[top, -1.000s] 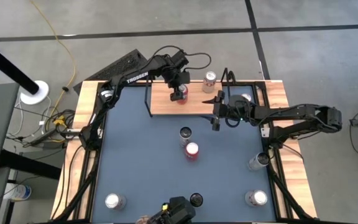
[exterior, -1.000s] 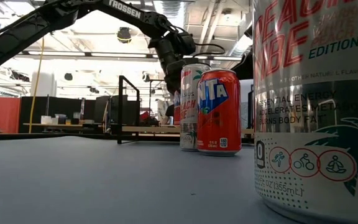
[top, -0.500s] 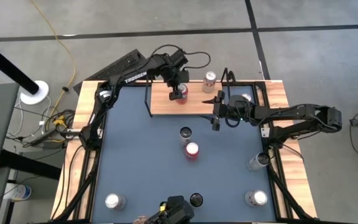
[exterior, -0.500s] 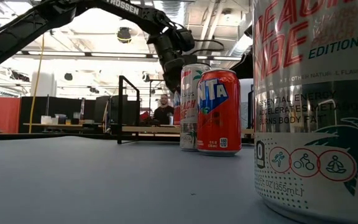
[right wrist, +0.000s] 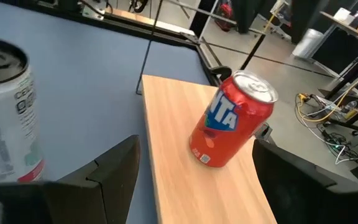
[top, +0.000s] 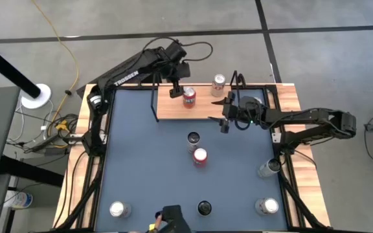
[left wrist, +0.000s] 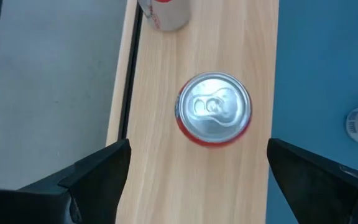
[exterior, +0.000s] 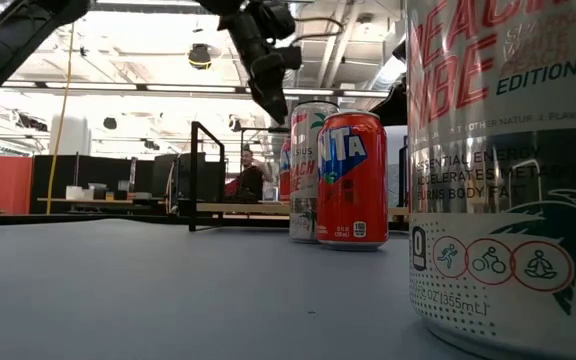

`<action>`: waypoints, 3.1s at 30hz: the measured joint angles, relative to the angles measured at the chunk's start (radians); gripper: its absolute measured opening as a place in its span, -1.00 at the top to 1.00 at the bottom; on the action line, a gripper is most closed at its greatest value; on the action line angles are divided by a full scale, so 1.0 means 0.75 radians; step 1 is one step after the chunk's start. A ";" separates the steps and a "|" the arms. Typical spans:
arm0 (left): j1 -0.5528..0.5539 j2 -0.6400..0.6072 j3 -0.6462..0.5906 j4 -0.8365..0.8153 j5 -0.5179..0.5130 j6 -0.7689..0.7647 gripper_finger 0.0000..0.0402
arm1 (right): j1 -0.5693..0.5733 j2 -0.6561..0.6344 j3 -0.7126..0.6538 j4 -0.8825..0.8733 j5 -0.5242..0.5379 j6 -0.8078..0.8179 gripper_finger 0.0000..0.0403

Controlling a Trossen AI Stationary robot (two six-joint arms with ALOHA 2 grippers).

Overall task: Place canned beverage on shelf
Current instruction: Put the top left orange soda can on the shelf

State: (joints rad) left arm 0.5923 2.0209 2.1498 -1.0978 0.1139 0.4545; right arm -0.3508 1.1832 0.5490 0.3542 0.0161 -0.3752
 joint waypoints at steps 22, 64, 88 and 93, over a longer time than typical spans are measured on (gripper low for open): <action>0.083 -0.444 -0.503 0.026 0.052 -0.071 -0.81 | -0.071 0.000 0.151 -0.048 -0.220 -0.032 -0.52; 0.083 -1.631 -2.110 1.443 -0.092 -0.159 -0.81 | -0.192 0.851 1.305 -0.823 -0.263 0.172 -0.52; 0.083 -1.630 -2.110 1.462 -0.090 -0.153 -0.81 | 0.023 0.850 1.285 -0.786 -0.159 0.233 -0.06; 0.083 -1.630 -2.110 1.462 -0.090 -0.153 -0.81 | 0.023 0.850 1.220 -0.717 -0.159 0.275 0.35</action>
State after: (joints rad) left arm 0.6544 0.7982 0.5674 -0.0013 0.0462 0.3397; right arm -0.3332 1.8206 1.4642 -0.1834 -0.1029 -0.1688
